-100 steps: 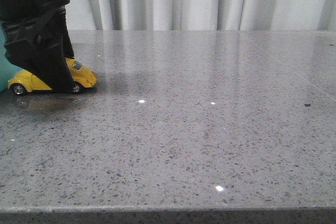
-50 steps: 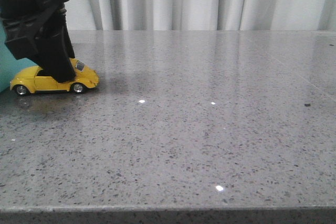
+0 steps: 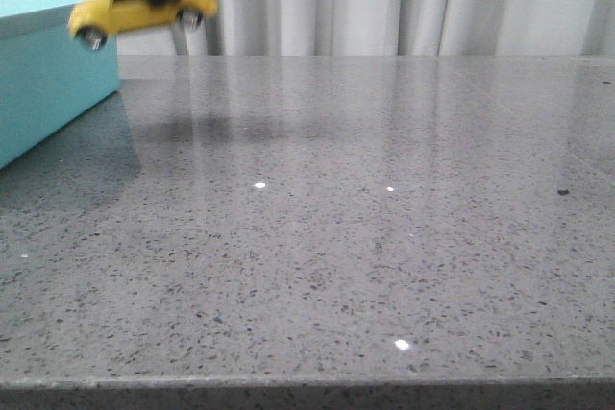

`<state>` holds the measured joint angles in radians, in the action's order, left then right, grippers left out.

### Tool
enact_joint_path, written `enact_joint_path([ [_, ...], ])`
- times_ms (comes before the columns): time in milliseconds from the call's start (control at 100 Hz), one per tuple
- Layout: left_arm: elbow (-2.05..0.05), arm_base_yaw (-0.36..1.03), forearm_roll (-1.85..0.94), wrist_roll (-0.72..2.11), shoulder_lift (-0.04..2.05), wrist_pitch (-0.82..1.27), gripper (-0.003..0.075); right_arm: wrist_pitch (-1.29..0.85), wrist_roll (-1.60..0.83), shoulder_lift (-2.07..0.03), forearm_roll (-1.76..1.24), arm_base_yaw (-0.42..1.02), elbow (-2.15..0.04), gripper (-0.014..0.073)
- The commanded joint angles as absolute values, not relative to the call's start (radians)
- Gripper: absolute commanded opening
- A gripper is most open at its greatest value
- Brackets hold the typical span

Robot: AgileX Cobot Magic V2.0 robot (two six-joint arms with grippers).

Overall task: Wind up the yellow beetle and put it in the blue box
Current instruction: 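Lift the beetle with the left gripper and move it over the blue box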

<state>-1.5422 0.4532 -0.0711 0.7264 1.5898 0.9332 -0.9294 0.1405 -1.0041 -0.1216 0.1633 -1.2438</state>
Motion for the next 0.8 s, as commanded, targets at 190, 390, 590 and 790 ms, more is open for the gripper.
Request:
enact_joint_path([
  [190, -1.794, 0.387, 0.0, 0.333, 1.543, 0.986, 0.0167, -0.855, 0.13, -0.986, -0.128, 0.163, -1.269, 0.057],
  [390, -1.821, 0.247, 0.069, 0.138, 1.543, 1.108, 0.0167, -0.856, 0.13, -0.986, -0.128, 0.163, -1.269, 0.057],
  [590, -1.817, 0.104, 0.069, 0.092, 1.543, 1.172, 0.0167, -0.853, 0.13, -0.986, -0.128, 0.163, -1.269, 0.057],
  [790, -1.783, 0.016, 0.069, 0.061, 1.561, 1.202, 0.0167, -0.848, 0.13, -0.986, -0.128, 0.163, -1.269, 0.057],
])
